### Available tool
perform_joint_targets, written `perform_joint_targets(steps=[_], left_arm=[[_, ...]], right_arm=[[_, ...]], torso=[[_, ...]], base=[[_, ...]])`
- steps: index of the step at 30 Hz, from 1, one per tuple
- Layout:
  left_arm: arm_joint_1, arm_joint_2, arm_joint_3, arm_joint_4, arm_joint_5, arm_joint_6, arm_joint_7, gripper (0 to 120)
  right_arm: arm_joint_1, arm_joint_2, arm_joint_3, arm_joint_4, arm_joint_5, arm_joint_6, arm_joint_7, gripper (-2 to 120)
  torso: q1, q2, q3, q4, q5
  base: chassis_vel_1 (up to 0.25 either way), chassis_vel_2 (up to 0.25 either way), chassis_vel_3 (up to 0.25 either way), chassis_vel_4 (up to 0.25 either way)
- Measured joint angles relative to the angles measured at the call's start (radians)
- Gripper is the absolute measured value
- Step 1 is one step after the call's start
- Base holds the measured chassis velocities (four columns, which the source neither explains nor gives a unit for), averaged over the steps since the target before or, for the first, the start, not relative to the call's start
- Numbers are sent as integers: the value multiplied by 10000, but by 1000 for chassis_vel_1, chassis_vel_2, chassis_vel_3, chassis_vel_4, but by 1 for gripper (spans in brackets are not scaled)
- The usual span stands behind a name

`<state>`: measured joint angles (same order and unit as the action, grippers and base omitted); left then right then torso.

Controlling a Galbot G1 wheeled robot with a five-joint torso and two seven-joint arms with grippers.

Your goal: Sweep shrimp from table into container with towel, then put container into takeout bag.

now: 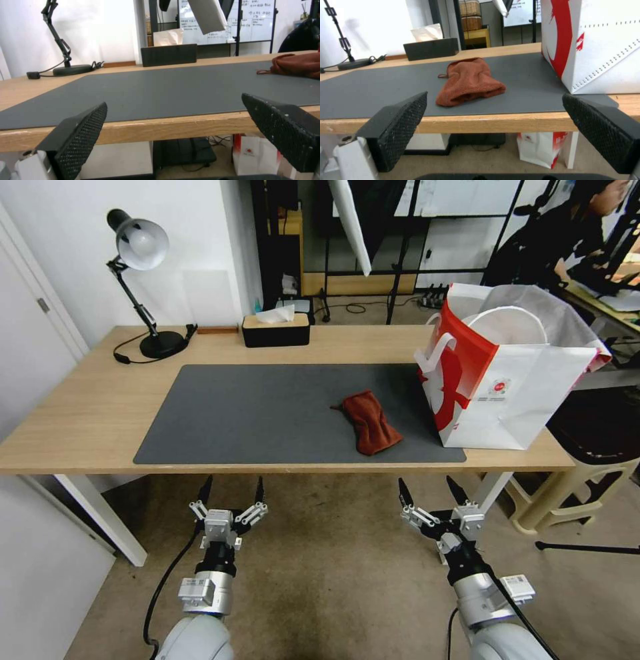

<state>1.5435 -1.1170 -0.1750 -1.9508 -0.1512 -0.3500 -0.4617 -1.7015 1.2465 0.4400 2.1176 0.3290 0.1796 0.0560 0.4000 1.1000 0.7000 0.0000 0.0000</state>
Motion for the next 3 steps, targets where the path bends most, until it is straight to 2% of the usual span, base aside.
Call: perform_joint_targets(steps=[3], left_arm=[[0, 0, 1, -1, -1, 2, 2, 100]], right_arm=[[0, 0, 0, 0, 0, 0, 1, 100]], torso=[[0, 0, 0, 0, 0]], base=[[0, 0, 0, 0]])
